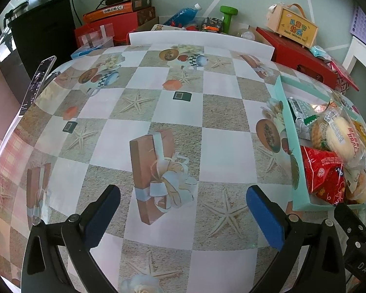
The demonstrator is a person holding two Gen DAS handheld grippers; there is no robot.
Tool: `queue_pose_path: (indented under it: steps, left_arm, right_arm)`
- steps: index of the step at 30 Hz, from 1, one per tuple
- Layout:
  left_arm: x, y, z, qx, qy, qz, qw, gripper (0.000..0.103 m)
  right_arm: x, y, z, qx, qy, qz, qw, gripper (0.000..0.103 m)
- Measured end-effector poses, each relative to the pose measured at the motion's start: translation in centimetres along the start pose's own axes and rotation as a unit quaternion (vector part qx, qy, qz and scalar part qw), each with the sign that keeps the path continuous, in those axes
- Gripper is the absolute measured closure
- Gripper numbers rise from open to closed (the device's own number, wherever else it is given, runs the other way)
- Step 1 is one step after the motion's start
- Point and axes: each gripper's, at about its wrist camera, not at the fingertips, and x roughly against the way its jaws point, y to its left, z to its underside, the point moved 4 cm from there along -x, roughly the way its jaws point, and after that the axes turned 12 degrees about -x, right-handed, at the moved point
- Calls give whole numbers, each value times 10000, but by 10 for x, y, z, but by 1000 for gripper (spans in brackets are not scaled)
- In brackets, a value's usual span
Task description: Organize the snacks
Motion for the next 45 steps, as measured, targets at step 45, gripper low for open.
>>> queue_pose_path:
  steps: [45]
  left_arm:
    - [3, -3, 0, -115, -67, -58, 9999, 1]
  right_arm:
    - [-6, 1, 4, 115, 110, 106, 9998, 0]
